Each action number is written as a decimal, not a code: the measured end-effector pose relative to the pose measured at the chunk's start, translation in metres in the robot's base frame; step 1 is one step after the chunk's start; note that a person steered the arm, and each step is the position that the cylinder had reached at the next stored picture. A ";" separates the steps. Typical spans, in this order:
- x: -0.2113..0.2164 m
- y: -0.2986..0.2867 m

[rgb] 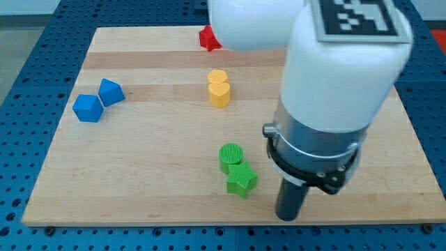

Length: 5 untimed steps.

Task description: Separate the green blocks

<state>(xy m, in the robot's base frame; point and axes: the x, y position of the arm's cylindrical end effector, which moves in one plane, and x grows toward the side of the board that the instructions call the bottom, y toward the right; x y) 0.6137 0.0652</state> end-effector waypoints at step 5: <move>-0.060 -0.084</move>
<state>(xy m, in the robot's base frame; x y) 0.5533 -0.0192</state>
